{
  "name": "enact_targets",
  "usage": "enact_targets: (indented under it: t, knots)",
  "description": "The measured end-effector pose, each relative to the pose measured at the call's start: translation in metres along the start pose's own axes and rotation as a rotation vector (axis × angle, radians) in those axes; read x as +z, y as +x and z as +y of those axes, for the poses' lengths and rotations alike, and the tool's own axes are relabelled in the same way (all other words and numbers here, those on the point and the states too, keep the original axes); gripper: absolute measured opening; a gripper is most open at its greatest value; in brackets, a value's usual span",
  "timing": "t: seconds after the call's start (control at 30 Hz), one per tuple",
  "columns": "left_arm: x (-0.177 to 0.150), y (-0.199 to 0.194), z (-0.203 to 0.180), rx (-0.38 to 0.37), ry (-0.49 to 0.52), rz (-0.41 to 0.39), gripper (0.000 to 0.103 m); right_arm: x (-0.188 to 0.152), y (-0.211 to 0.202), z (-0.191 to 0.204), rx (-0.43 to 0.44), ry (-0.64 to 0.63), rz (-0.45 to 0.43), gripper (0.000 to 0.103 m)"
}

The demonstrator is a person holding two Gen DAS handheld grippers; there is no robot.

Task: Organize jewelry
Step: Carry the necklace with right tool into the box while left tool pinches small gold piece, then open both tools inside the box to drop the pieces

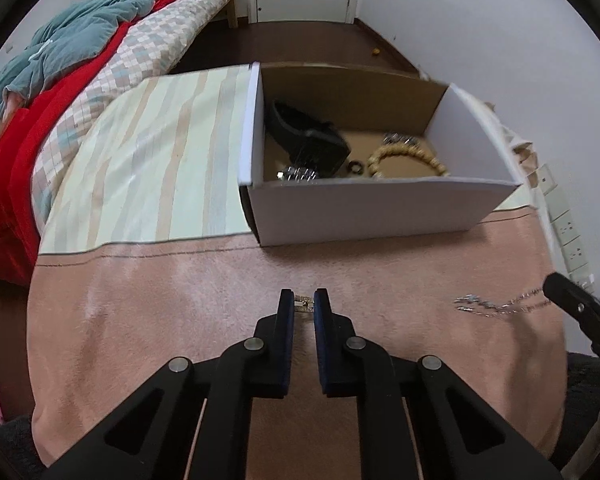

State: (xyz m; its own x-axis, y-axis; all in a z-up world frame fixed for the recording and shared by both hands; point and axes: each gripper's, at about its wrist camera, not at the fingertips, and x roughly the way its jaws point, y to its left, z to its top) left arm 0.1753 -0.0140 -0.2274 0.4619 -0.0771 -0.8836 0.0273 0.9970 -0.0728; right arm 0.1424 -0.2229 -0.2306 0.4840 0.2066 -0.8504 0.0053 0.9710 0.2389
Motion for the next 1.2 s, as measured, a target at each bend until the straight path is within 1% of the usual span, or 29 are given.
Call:
enact_targets:
  t: [0.1, 0.23, 0.3, 0.4, 0.5, 0.6, 0.7, 0.77, 0.83, 0.97, 1.03, 1.1, 1.13, 1.2]
  knots:
    - [0.009, -0.02, 0.001, -0.033, -0.006, -0.028, 0.007, 0.011, -0.018, 0.01, 0.034, -0.019, -0.03, 0.003]
    - [0.03, -0.051, 0.007, -0.106, -0.037, -0.067, 0.007, 0.033, -0.046, 0.025, 0.08, -0.052, -0.084, 0.003]
    - [0.047, -0.068, 0.011, -0.142, -0.051, -0.091, 0.007, 0.049, -0.063, 0.032, 0.108, -0.066, -0.119, 0.003]
    - [0.073, -0.084, 0.017, -0.17, -0.059, -0.123, 0.007, 0.07, -0.081, 0.044, 0.139, -0.093, -0.164, 0.003]
    - [0.096, -0.089, 0.02, -0.179, -0.052, -0.141, 0.007, 0.093, -0.091, 0.054, 0.159, -0.124, -0.2, 0.003]
    - [0.115, -0.082, 0.021, -0.193, -0.048, -0.124, 0.007, 0.117, -0.087, 0.063, 0.18, -0.146, -0.207, 0.003]
    - [0.124, -0.062, 0.019, -0.201, -0.047, -0.071, 0.007, 0.133, -0.065, 0.069, 0.198, -0.159, -0.164, 0.003]
    - [0.127, -0.041, 0.017, -0.206, -0.05, -0.021, 0.007, 0.138, -0.042, 0.072, 0.206, -0.167, -0.108, 0.003]
    - [0.126, -0.026, 0.017, -0.206, -0.055, 0.015, 0.007, 0.14, -0.013, 0.073, 0.201, -0.177, -0.043, 0.003]
    - [0.126, 0.004, 0.012, -0.231, -0.06, 0.089, 0.007, 0.135, 0.021, 0.071, 0.172, -0.199, 0.025, 0.003]
    - [0.128, 0.013, 0.009, -0.249, -0.065, 0.113, 0.007, 0.135, 0.034, 0.068, 0.163, -0.208, 0.054, 0.003]
    - [0.131, 0.016, 0.007, -0.253, -0.073, 0.123, 0.008, 0.135, 0.043, 0.064, 0.173, -0.198, 0.084, 0.003]
    - [0.133, 0.018, 0.007, -0.246, -0.081, 0.133, 0.009, 0.136, 0.048, 0.062, 0.182, -0.191, 0.109, 0.004]
    - [0.138, 0.021, 0.008, -0.256, -0.101, 0.154, 0.009, 0.138, 0.058, 0.058, 0.189, -0.174, 0.161, 0.004]
